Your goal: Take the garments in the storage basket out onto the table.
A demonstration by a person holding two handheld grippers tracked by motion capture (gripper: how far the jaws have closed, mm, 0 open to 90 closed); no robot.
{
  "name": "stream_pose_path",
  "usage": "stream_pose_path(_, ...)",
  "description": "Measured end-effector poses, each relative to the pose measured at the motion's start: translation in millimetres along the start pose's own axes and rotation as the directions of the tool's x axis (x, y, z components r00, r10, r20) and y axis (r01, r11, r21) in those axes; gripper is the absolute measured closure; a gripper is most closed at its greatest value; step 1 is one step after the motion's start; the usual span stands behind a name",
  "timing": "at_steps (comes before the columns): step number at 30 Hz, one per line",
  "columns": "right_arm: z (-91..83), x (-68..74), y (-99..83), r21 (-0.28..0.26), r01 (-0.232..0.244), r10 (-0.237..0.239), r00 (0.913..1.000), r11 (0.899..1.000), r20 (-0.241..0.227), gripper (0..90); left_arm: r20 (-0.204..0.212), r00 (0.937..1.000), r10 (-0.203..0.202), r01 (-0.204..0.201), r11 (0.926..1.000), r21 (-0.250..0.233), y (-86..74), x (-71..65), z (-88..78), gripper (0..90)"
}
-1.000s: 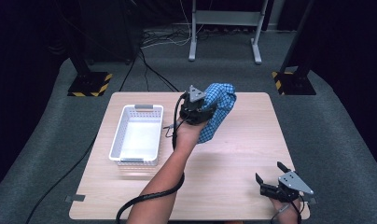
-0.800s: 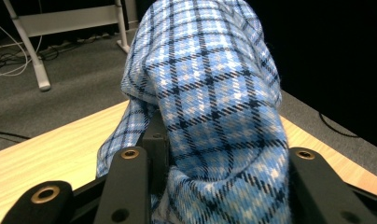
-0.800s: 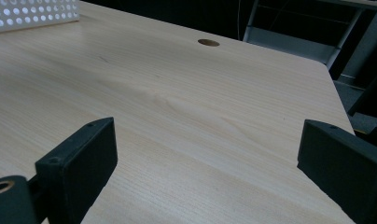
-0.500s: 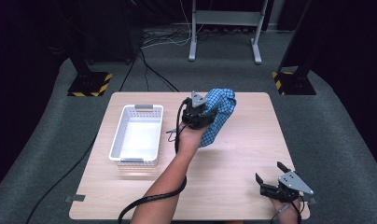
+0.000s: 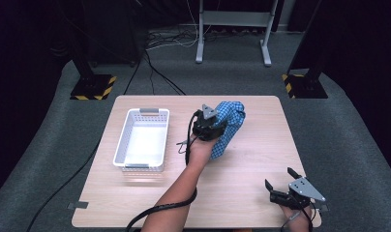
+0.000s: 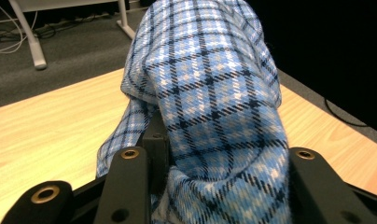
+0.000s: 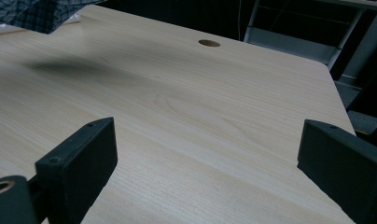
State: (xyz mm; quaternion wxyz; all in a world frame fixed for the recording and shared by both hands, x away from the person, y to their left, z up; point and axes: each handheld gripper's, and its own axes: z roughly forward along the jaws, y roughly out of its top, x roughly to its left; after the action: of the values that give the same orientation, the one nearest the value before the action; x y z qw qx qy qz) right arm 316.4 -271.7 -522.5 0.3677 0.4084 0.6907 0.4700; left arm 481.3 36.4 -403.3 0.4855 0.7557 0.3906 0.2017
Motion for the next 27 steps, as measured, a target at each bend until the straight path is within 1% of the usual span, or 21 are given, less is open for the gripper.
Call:
stream_pose_path(5, 0.2, 0.0, 0.1, 0.001, 0.0, 0.0, 1.0, 1.0, 0.0, 3.8, -0.01, 0.9999, -0.011, 0.011, 0.9999, -0.003, -11.4, -0.2, 5.8, 58.7)
stream_pose_path(11, 0.1, 0.0, 0.0, 0.002, 0.002, -0.002, 1.0, 1.0, -0.001, 3.8, -0.018, 0.9997, -0.018, 0.018, 0.9998, 0.011, -23.4, -0.6, 13.8, 58.8)
stream_pose_path(13, 0.1, 0.1, 0.1, 0.001, 0.001, -0.001, 1.0, 1.0, -0.001, 3.8, -0.022, 0.9997, -0.007, 0.008, 0.9997, 0.021, -27.2, -0.5, 16.6, 58.7)
stream_pose_path(19, 0.3, 0.0, 0.1, 0.002, 0.003, -0.003, 1.0, 1.0, -0.002, 3.8, -0.025, 0.9996, -0.013, 0.014, 0.9994, 0.032, -32.6, -2.3, 22.1, 58.7)
stream_pose_path(22, 0.2, 0.0, 0.0, 0.001, 0.003, -0.003, 1.0, 1.0, -0.002, 3.8, -0.022, 0.9998, -0.003, 0.004, 0.999, 0.044, -36.8, -5.0, 26.2, 58.7)
stream_pose_path(27, 0.1, 0.1, 0.0, 0.001, 0.003, -0.003, 1.0, 1.0, -0.003, 3.9, -0.023, 0.9997, 0.002, -0.001, 0.9986, 0.053, -42.6, -6.9, 31.7, 58.7)
